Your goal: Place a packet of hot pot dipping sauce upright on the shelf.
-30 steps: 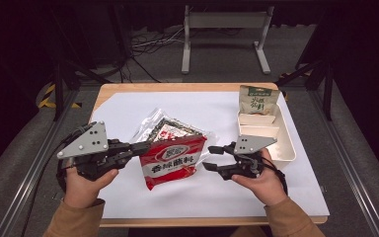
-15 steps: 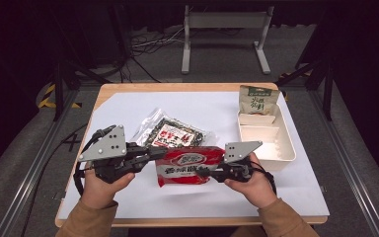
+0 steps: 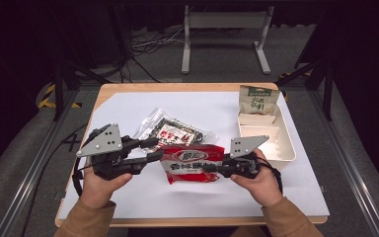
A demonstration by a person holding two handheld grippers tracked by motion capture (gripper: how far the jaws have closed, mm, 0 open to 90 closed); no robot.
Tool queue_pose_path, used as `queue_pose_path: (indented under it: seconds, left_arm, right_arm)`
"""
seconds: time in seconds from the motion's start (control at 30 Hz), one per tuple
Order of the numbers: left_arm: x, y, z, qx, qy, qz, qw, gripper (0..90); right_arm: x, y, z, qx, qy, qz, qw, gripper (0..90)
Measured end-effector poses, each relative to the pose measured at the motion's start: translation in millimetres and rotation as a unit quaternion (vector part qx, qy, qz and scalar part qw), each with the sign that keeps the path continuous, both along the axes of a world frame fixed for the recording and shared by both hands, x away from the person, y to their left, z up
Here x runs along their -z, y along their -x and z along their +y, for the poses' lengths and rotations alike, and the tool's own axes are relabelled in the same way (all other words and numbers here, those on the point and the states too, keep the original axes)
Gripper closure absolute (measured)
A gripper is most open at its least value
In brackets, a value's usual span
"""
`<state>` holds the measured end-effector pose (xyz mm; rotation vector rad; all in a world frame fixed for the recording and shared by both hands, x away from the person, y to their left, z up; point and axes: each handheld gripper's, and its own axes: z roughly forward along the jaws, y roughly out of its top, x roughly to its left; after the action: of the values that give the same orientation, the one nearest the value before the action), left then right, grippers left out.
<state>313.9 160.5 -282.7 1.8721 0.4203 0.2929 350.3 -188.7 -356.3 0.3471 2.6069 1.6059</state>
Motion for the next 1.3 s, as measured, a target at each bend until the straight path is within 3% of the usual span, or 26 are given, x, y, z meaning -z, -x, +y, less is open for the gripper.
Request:
queue_pose_path:
  seconds: [0.17, 0.53, 0.7, 0.9, 1.17, 1.3]
  left_arm:
    - [9.9, -4.8, 6.7, -0.024, -0.013, 0.015, 0.9995, 38.6]
    - [30.1, -16.6, 27.7, -0.059, -0.018, 0.037, 0.9974, 32.9]
    - [38.1, -23.2, 34.4, -0.058, 0.003, 0.049, 0.9971, 29.2]
    - [46.6, -29.3, 38.5, -0.071, -0.001, 0.046, 0.9964, 27.0]
    - [53.5, -33.2, 43.4, -0.085, -0.003, 0.063, 0.9944, 26.0]
    - [59.3, -35.9, 46.4, -0.085, -0.019, 0.066, 0.9940, 24.7]
  right_arm:
    - [-11.7, -4.9, -11.9, 0.007, 0.005, -0.003, 1.0000, 89.7]
    - [-47.1, -24.9, -59.5, 0.069, 0.002, -0.015, 0.9975, 89.6]
    - [-55.3, -31.4, -71.8, 0.084, -0.004, -0.022, 0.9962, 89.6]
    - [-63.7, -42.5, -81.6, 0.099, -0.010, -0.029, 0.9946, 89.6]
    - [-72.1, -57.0, -93.2, 0.119, -0.010, -0.037, 0.9921, 89.6]
    - [-72.9, -62.8, -100.8, 0.129, -0.016, -0.039, 0.9907, 89.7]
